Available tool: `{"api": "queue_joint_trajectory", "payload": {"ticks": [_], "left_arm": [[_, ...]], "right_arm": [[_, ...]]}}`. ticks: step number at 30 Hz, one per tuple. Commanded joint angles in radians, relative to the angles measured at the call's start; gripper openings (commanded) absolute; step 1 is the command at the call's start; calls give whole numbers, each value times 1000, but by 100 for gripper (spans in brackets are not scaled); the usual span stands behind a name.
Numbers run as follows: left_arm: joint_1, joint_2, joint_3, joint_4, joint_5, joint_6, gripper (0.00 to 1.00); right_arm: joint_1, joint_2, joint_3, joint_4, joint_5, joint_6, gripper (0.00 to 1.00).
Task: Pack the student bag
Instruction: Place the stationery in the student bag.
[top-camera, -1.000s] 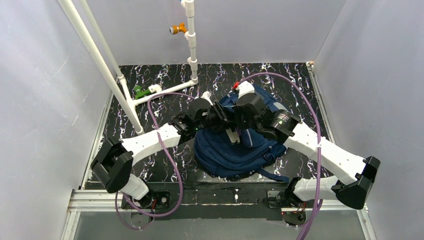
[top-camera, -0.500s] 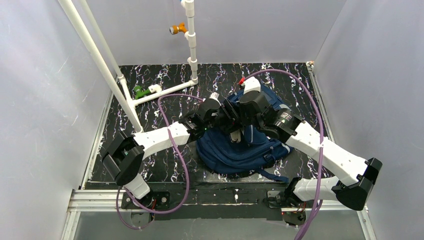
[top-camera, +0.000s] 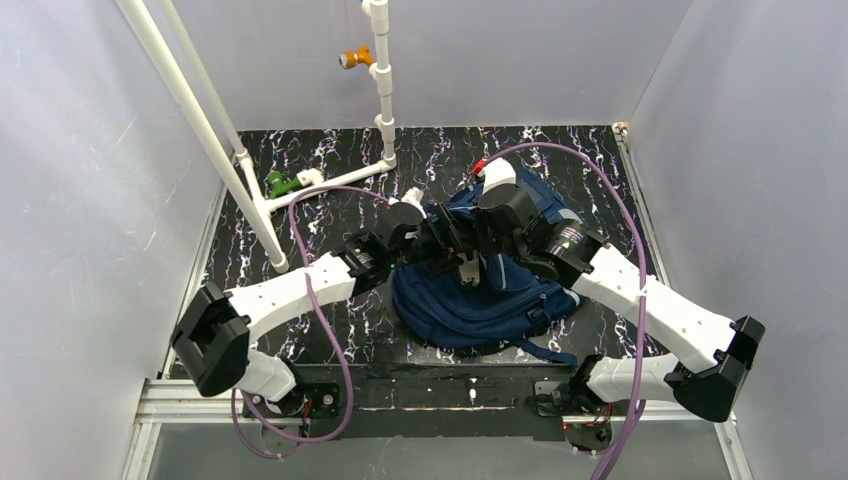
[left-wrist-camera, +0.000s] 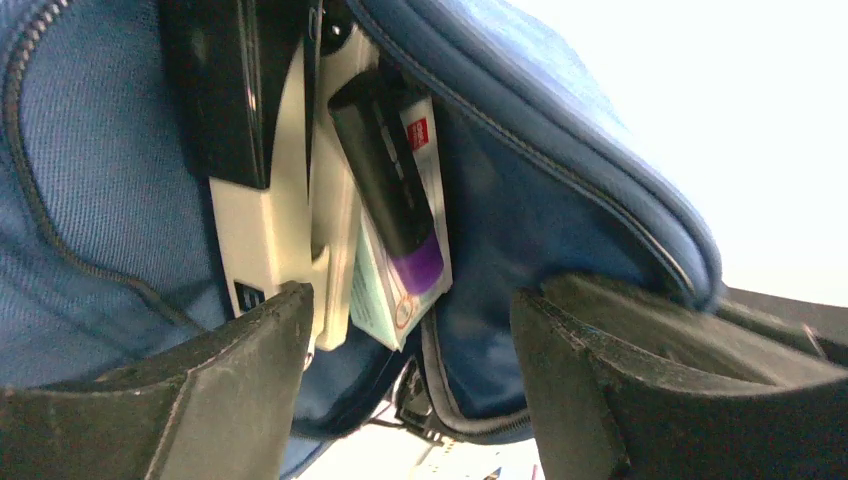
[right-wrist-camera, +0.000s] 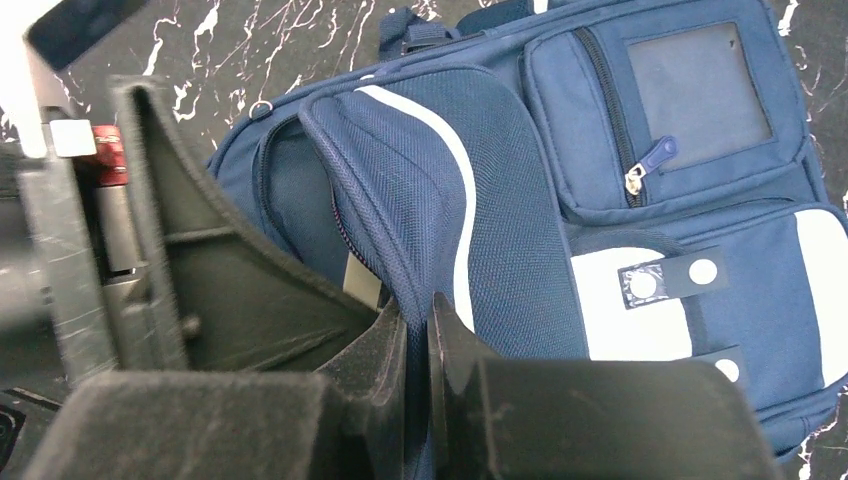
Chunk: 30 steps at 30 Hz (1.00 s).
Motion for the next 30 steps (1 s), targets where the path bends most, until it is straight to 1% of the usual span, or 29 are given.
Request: {"api": "queue_joint_trajectory", "payload": {"ticks": [1,5,7,8,10,11,13,14,15,16,17,18,19,21,22,24,27,30], "left_arm": [[-4,-98,32,-161,-20,147,71],[13,-132,55,-287,18,206,73],[29,-173,49,-377,24,258,72],[40,-202,46,-435,13,294,72],[58,-281,37,-591,-57,385,73],[79,-328,30,-700,-88,418,77],[165,-379,16,-854,-94,471,79],[242,-398,9,-934,-116,487,82],[282,-417,-1,-1004,-143,504,83],[367,-435,-11,-1057,-164,512,85],[420,-454,-17,-1090,-175,520,86],[470,-469,-22,-1109,-192,531,86],[510,-485,-27,-1126,-233,527,89],[588,-512,-45,-1167,-351,499,98],[639,-525,-62,-1181,-401,482,98],[761,-549,-82,-1197,-447,476,98],[927,-560,-104,-1158,-525,482,98],[1026,-526,-150,-1046,-576,469,98]], "right_arm": [[12,-60,7,200,-24,10,1],[12,-57,-9,203,-41,8,1],[11,-56,-14,200,-49,2,1],[11,-55,-13,195,-52,-2,1],[11,-54,-13,185,-55,-8,1],[11,-56,-18,185,-58,-13,1],[10,-58,-29,188,-63,-22,1],[10,-59,-35,191,-67,-26,1],[10,-60,-41,197,-75,-31,1],[10,-59,-45,200,-83,-37,1],[10,-59,-48,205,-92,-44,1],[10,-59,-50,208,-102,-50,1],[10,-59,-52,210,-107,-58,1],[10,-59,-49,211,-111,-71,1],[10,-59,-47,210,-113,-74,1],[10,-59,-38,203,-127,-79,1],[10,-59,-27,186,-146,-84,1],[10,-54,-20,176,-149,-94,1]]}}
